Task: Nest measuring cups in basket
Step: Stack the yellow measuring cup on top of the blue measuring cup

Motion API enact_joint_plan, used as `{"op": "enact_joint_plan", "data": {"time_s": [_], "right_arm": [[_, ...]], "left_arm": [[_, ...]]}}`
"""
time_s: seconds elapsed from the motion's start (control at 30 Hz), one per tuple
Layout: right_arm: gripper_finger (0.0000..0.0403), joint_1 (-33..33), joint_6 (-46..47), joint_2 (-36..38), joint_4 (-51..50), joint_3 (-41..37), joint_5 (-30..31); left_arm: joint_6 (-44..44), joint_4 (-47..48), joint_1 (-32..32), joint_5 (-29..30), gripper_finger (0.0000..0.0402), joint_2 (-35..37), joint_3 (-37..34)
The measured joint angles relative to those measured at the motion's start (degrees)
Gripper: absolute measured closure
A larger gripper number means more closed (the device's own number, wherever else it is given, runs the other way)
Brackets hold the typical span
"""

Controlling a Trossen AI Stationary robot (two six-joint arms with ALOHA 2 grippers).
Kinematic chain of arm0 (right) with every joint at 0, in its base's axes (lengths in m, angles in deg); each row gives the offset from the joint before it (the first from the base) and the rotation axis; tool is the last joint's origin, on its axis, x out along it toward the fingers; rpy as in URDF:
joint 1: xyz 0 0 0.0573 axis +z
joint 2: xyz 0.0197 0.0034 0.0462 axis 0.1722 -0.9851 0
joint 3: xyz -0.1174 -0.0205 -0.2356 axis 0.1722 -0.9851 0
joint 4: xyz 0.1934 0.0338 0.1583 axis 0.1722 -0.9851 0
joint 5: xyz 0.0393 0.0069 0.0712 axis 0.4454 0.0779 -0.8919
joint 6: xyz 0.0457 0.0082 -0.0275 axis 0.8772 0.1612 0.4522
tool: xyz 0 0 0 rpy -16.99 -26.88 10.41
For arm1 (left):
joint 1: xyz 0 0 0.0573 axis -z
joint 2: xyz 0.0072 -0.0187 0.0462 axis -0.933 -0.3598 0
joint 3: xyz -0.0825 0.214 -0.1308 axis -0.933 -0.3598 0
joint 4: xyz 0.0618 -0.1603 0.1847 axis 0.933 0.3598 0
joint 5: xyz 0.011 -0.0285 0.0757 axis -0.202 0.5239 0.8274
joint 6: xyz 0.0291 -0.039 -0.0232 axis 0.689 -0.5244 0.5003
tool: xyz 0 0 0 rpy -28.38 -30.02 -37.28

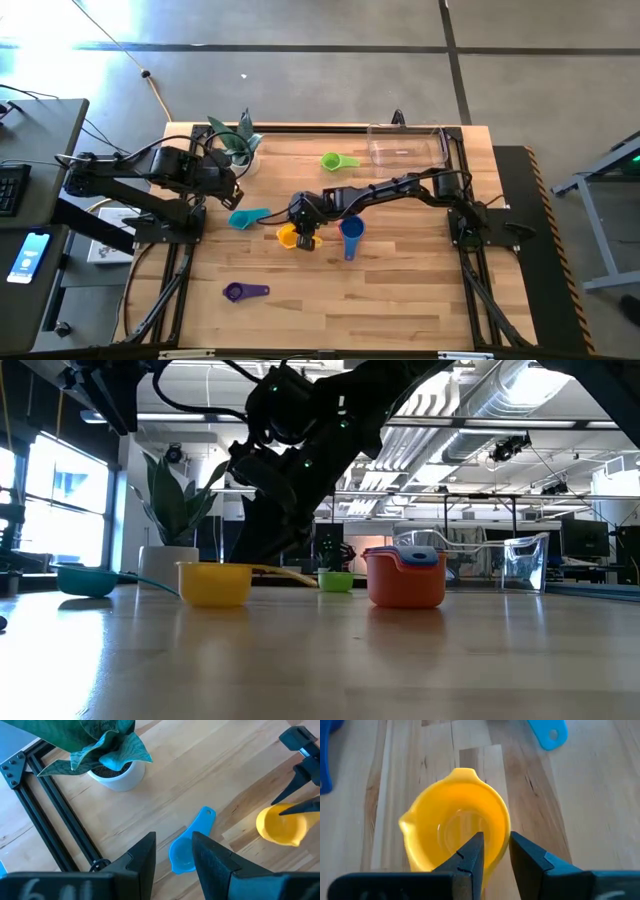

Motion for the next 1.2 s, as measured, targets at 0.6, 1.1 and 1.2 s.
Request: {"op": "enact_joint_plan", "data": {"time_s": [0.6,1.1,1.2], "right_arm": [[0.04,-0.1,8.87,0.09,-2.14,0.0,0.5],[0.0402,2.49,26.82,7.6,-5.94,0.0,6.75],[0.0402,3.58,32.4,9.58,-8.64,0.0,10.73]], "left_arm": [[0.72,0.0,0.0,0.26,0.0287,0.0,0.0],[7.16,-0.01,0.0,0.96,0.0287,0.02,0.0],[8.67,0.0,0.0,0.96,0.0287,0.02,0.0]]}}
